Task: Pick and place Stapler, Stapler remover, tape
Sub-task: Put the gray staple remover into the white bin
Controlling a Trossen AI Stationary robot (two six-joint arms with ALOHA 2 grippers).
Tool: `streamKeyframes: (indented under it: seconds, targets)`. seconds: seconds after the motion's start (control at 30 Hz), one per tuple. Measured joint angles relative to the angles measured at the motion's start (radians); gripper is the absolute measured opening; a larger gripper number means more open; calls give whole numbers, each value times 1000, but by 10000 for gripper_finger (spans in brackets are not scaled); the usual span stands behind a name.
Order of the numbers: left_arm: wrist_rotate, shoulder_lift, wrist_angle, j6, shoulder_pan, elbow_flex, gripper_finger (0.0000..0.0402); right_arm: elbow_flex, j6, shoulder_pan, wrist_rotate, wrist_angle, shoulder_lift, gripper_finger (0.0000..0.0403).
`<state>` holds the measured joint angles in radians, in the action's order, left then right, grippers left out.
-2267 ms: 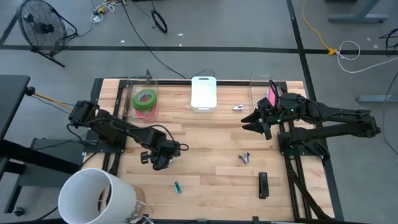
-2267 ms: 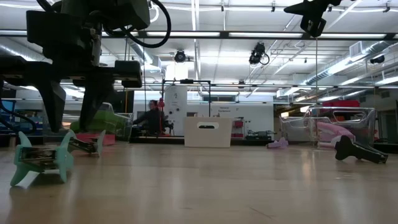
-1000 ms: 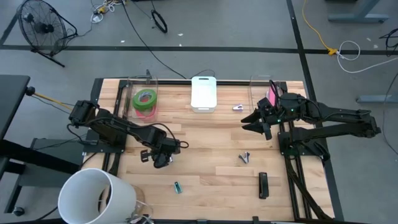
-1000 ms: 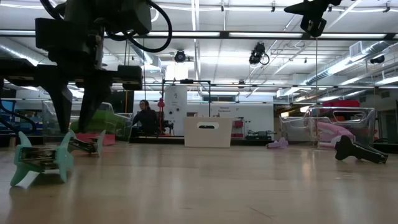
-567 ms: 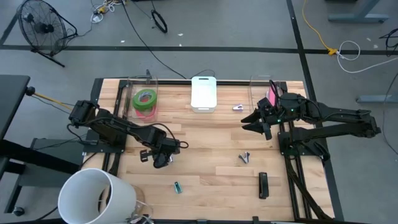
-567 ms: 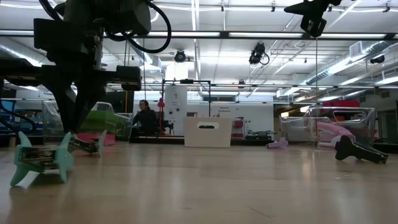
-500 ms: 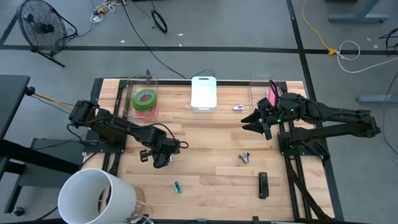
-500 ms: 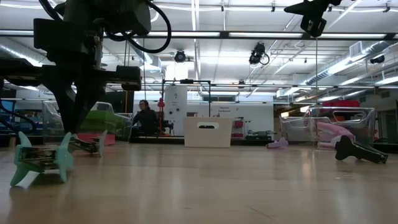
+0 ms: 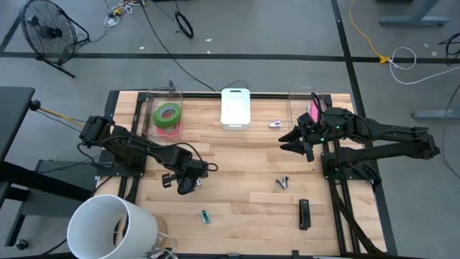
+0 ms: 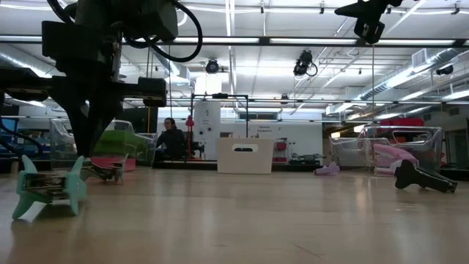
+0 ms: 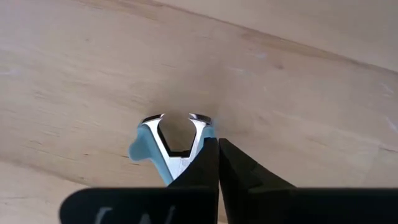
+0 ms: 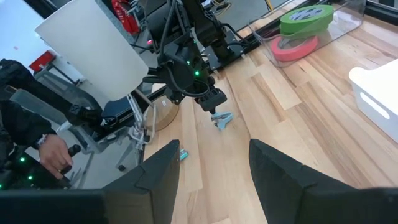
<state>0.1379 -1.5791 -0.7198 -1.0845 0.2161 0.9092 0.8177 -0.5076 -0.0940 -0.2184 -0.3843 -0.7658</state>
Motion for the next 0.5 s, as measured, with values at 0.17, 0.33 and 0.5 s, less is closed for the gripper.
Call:
streamKeyframes:
  seconds: [0.17,0.33,0.5]
  targets:
    - [-5,1,-20,1,0,33,1,0,0,0,0,0,0,190]
    - [-15,2,-34,2,-10,95,1,0,0,0,0,0,0,190]
    - [-22,2,-56,2,-36,141,1,0,0,0,0,0,0,190]
